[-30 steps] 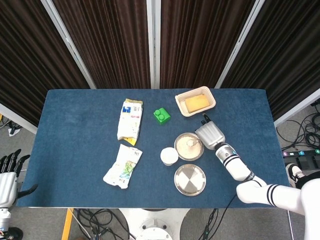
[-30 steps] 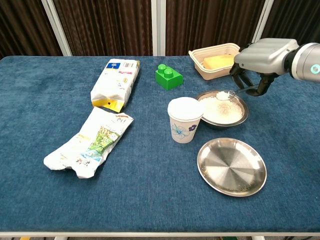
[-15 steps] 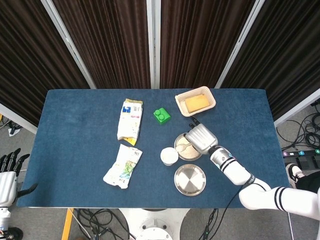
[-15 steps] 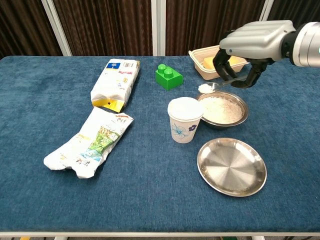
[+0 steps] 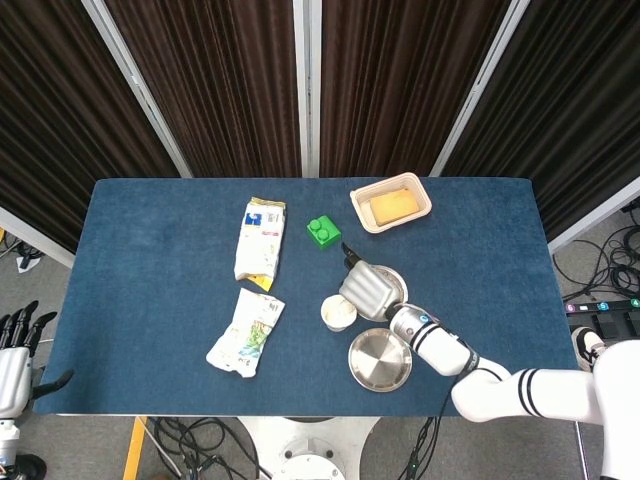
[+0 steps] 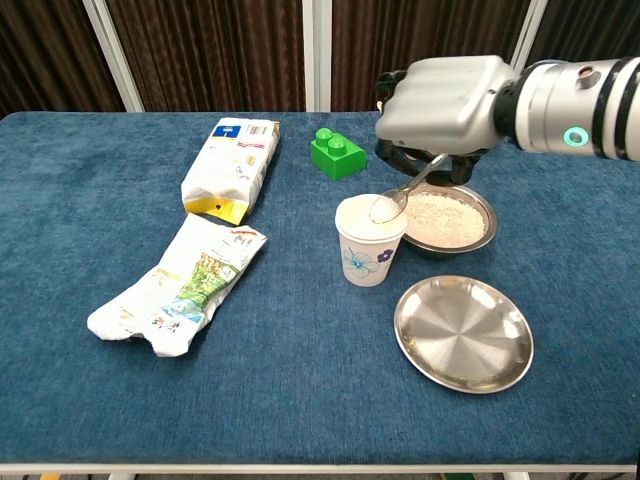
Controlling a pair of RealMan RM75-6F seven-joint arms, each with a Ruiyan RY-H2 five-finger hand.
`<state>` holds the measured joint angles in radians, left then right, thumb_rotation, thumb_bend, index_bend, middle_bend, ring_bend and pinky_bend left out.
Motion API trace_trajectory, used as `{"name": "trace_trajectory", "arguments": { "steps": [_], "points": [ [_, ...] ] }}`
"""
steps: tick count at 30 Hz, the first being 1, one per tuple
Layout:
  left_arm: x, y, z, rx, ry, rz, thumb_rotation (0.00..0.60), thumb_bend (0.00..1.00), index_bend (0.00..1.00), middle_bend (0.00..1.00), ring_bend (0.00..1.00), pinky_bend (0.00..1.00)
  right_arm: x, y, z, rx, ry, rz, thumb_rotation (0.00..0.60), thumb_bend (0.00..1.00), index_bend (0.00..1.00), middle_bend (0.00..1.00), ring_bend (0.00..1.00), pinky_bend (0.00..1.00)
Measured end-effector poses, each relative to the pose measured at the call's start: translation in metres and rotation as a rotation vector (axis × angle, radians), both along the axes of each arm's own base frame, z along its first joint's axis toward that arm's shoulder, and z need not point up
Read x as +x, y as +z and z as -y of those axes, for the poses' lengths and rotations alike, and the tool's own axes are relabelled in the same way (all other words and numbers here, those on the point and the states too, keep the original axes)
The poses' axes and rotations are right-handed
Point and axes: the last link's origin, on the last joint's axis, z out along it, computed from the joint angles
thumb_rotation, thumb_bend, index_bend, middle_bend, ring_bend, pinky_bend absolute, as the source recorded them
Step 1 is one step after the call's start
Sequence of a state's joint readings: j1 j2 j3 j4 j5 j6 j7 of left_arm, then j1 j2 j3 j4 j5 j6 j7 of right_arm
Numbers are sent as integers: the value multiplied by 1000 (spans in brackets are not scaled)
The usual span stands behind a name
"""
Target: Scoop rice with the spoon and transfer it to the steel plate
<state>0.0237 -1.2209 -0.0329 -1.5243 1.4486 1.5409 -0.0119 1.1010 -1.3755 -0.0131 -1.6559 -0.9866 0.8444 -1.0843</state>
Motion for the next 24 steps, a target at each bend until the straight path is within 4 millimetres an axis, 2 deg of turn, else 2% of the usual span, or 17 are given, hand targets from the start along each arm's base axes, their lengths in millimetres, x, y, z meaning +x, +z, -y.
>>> {"name": "trace_trajectory", "arguments": {
  "steps": [7, 13, 24],
  "points": [
    [-3, 0, 2, 4, 6, 8, 600, 164, 233, 137, 71, 47, 20, -14, -11, -97, 252, -185, 600, 361, 646, 604, 226, 0],
    [-5, -2, 3, 7, 10, 14, 600, 164, 233, 137, 71, 47, 29, -22, -22, -174, 421, -274, 600, 362, 646, 604, 226, 0],
    [-8, -4, 5, 9, 9, 21, 600, 164, 233, 137, 71, 47, 30, -21, -34, -257, 471, -337, 600, 362, 647, 604, 227, 0]
  ]
}}
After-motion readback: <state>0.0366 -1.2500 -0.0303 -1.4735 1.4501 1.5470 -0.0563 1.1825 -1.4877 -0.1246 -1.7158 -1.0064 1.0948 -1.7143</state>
